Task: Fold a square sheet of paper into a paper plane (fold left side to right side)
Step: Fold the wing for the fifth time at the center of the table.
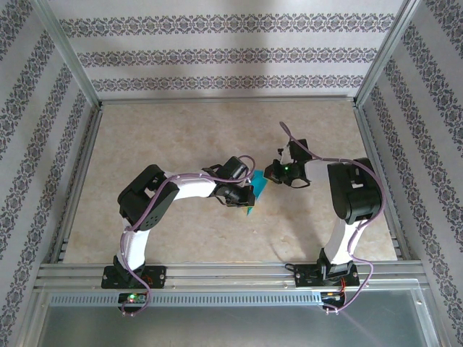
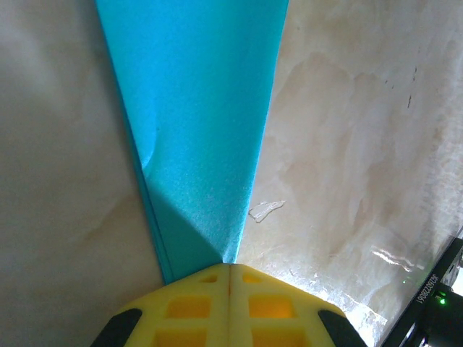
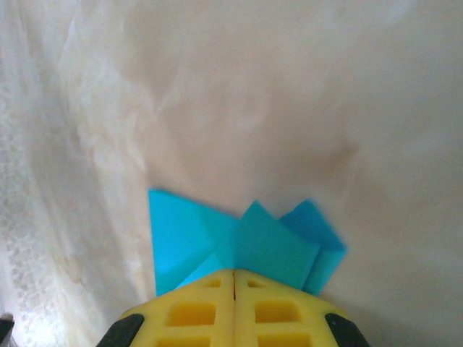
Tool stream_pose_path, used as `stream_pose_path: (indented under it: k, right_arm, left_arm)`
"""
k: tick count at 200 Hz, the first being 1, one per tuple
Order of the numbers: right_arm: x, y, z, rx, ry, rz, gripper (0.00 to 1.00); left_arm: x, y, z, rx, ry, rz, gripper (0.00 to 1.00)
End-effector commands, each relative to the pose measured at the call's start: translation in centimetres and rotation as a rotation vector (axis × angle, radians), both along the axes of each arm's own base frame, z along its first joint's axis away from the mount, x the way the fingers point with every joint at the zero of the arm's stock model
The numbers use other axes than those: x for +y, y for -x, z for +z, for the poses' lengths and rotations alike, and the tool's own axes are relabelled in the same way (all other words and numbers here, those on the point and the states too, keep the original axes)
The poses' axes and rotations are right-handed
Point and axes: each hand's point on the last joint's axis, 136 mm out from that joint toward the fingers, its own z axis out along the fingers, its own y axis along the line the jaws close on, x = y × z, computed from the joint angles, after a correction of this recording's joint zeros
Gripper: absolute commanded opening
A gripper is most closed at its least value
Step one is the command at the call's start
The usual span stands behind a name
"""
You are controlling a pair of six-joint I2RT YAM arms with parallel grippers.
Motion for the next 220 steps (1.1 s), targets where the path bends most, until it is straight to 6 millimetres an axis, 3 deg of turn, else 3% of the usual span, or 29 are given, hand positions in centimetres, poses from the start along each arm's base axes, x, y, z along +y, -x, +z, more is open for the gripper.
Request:
stream_pose_path:
  k: [1, 74, 123, 146, 178, 220]
  right_arm:
    - [-3.1, -2.8, -0.7, -0.058, 0.109, -0.081, 0.0]
    - [-4.3, -5.7, 0.4, -0.069, 0.085, -0.119, 0.0]
    - [-5.4, -6.7, 4.7, -0.132, 0.062, -0.143, 0.0]
    - [-5.0, -5.4, 6.7, -0.15, 0.031, -0.143, 0.0]
    - [-4.3, -2.2, 8.1, -0.146, -0.009, -0.149, 0.0]
    - [-2.9, 2.7, 8.0, -0.107, -0.046, -0.146, 0.0]
  left_arm:
    - [3.6, 4.1, -3.6, 0.163, -0.16, 0.001, 0.0]
    - [3.4, 3.8, -3.2, 0.151, -0.145, 0.006, 0.0]
    - [3.1, 3.5, -2.8, 0.137, -0.13, 0.009, 0.0]
    - [2.9, 3.3, -2.6, 0.132, -0.123, 0.01, 0.0]
    - [2.6, 3.1, -2.5, 0.127, -0.116, 0.009, 0.0]
    - [2.4, 2.8, -2.2, 0.119, -0.114, 0.004, 0.0]
